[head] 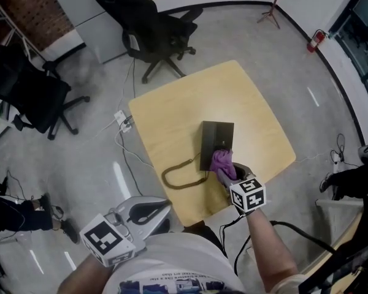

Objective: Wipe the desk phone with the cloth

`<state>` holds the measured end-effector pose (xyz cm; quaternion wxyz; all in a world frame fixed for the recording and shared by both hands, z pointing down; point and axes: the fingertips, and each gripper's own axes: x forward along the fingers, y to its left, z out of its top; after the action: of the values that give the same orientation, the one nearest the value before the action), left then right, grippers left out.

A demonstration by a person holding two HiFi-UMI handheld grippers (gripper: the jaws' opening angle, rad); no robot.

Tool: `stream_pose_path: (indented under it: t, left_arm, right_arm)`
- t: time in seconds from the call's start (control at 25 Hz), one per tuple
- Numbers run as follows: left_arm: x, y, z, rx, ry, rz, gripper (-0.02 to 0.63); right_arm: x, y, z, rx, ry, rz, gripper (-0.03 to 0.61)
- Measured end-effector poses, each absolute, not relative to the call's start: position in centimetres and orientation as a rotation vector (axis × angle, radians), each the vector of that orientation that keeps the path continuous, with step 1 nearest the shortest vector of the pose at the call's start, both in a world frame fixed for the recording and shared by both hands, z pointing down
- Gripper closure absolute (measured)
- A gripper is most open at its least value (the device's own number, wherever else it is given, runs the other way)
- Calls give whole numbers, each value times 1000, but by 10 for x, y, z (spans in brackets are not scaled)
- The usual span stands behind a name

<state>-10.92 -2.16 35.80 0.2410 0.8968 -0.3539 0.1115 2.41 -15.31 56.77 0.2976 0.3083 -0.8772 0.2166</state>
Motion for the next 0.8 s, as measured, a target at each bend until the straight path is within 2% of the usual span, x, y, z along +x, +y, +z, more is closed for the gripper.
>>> stream_pose_path:
  t: [0.4, 0.8]
  left_arm:
    - [-101, -22, 360, 2419, -1052, 304, 611]
    - [-98, -24, 351, 2356, -1132, 289, 611]
  right_arm:
    - [21, -243, 512, 903, -2436, 413, 448]
    - [23, -263, 548, 892, -2339, 379, 449]
